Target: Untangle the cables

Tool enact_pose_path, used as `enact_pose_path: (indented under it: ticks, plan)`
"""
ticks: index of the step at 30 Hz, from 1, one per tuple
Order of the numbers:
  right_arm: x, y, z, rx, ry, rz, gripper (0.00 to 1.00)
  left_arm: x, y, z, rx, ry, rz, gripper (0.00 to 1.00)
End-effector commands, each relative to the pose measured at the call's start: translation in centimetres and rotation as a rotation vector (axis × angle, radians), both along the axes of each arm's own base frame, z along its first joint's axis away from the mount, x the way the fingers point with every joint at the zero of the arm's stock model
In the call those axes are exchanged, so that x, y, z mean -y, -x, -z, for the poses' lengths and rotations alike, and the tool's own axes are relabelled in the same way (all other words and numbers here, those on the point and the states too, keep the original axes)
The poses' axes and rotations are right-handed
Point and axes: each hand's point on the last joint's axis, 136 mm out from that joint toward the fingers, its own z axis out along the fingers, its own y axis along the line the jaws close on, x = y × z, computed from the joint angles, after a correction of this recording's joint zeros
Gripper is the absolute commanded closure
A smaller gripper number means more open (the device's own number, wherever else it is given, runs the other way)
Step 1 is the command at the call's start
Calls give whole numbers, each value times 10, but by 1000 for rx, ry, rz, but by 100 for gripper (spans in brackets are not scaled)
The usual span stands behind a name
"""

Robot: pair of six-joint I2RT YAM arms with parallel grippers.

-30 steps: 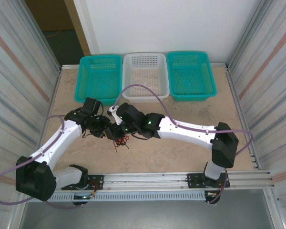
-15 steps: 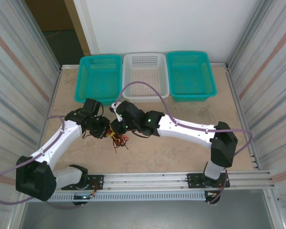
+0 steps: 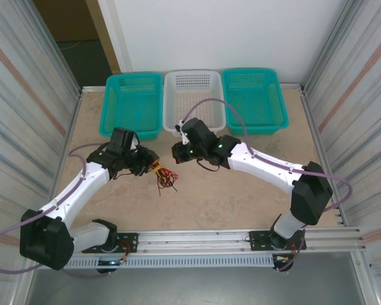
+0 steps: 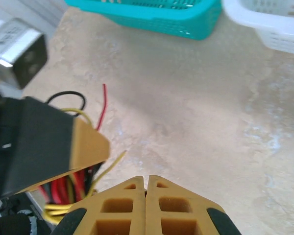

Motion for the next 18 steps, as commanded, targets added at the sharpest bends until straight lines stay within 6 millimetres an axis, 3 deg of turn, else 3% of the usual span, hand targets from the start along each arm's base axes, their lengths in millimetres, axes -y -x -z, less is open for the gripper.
enact_pose_path:
  ticks: [1,2,4,5,7,9,12,18]
  plan:
    - [17,-1,-4,-23,2,38,100,20,-5,-38,169,110,111,100]
    - [18,0,-7,-18,-1,34,94,23,-6,-42,183,127,126,100]
    - [18,5,-19,-4,-33,19,65,25,-6,-44,188,135,136,100]
    - [18,7,-25,3,-51,11,58,25,-6,-43,189,132,137,100]
    - [18,13,-38,14,-87,-10,33,26,-6,-44,203,133,148,100]
    - [18,20,-47,17,-111,-32,23,29,-7,-50,235,148,173,100]
    - [18,28,-56,3,-144,-53,22,30,-8,-55,273,150,189,100]
    - [18,25,-52,-44,-179,-33,33,37,-8,-66,321,182,230,100]
